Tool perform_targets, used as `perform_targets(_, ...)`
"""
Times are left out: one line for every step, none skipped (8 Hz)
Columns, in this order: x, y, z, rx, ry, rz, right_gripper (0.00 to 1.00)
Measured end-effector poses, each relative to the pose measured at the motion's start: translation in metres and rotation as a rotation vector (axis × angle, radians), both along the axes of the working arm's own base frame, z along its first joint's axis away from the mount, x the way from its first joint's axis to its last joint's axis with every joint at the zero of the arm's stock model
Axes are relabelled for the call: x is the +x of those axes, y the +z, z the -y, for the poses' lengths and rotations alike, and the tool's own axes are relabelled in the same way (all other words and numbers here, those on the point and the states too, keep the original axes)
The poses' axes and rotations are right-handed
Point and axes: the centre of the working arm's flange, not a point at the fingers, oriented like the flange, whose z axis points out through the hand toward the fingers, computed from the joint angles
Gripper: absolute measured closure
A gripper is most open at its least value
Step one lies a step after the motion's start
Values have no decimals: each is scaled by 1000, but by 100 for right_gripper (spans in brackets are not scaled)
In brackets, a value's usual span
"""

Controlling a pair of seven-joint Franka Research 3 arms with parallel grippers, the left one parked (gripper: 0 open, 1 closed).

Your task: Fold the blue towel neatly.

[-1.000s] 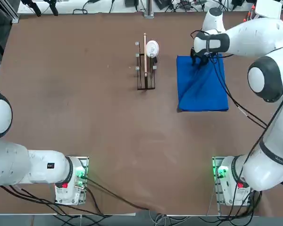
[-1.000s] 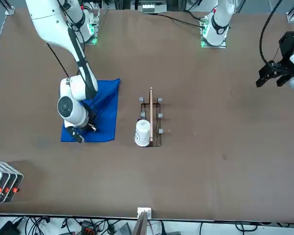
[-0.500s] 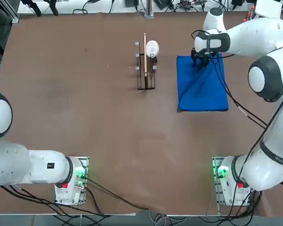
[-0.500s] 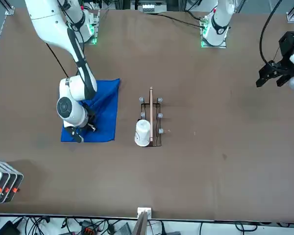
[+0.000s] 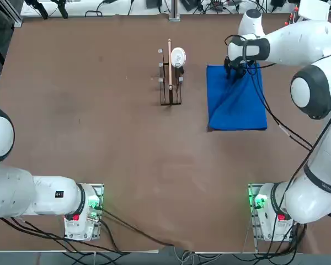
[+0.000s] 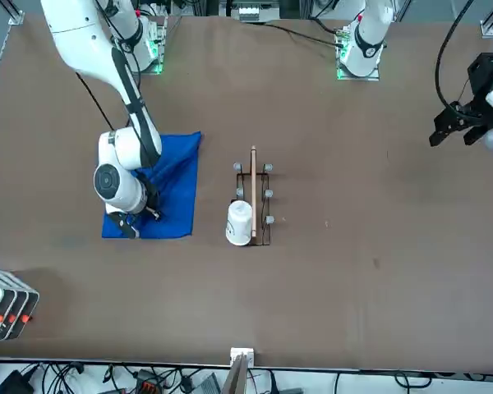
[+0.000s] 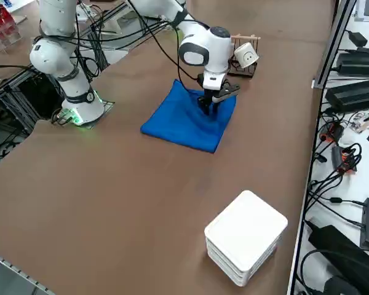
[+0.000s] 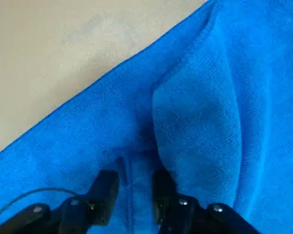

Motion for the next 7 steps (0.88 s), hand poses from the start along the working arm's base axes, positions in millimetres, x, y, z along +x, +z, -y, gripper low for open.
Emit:
perform_targets(0,0,1,0,-2,-1,55)
perform_targets(0,0,2,0,-3,-2,55)
perform_targets(0,-1,3,-1,-4,-3,55)
perform_targets(0,-1,4,-1,-7,-3,55)
perform_targets(0,-1,5,-1,-8,-3,54)
perform_targets(0,-3,6,-1,-9,-3,52)
perform_targets(0,-4,6,-2,-10,-3,44)
